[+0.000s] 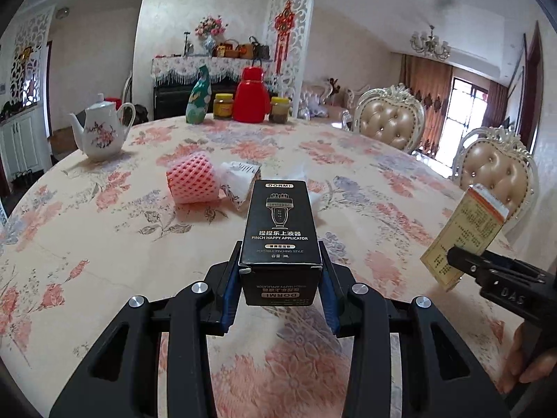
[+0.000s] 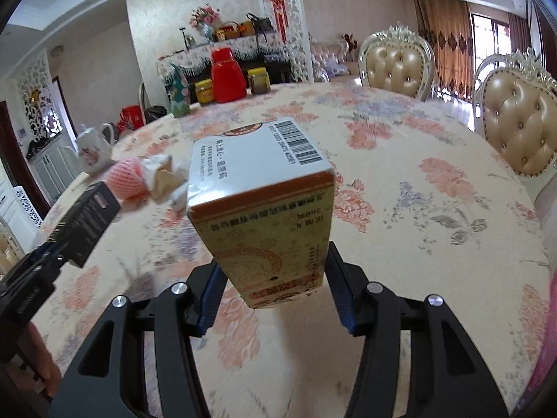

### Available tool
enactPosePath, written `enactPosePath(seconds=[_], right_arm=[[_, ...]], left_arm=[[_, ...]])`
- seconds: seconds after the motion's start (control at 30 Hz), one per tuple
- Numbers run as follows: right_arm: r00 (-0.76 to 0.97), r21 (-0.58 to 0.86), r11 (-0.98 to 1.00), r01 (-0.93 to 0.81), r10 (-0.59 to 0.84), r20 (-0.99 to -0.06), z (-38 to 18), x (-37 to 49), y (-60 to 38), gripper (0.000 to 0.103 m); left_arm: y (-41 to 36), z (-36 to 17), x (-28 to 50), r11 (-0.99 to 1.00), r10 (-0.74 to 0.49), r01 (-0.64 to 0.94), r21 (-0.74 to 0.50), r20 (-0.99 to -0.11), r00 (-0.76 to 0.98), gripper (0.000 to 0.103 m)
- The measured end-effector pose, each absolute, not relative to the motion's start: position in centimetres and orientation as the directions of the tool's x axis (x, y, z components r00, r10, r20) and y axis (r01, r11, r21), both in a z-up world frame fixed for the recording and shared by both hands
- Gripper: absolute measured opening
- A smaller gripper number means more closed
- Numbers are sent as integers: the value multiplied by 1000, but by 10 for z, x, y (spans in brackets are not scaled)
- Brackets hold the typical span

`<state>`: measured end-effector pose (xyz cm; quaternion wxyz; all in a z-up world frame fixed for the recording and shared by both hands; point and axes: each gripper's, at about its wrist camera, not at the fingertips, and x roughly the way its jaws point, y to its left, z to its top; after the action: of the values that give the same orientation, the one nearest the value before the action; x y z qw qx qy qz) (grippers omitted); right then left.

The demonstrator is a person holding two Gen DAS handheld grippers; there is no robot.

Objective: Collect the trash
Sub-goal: 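Carry the tan box and black box in both tools over the wastebasket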

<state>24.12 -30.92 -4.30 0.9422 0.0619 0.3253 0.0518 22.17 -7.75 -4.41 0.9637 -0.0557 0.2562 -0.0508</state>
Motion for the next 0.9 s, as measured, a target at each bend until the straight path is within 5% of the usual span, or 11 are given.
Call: enactPosePath(seconds=[0.9], right_arm=[[845,187,982,11,91,-528,-36,112,-389,53]], left_arm=[[-186,-34,158,918,-379,391,-62,-423,823,38]])
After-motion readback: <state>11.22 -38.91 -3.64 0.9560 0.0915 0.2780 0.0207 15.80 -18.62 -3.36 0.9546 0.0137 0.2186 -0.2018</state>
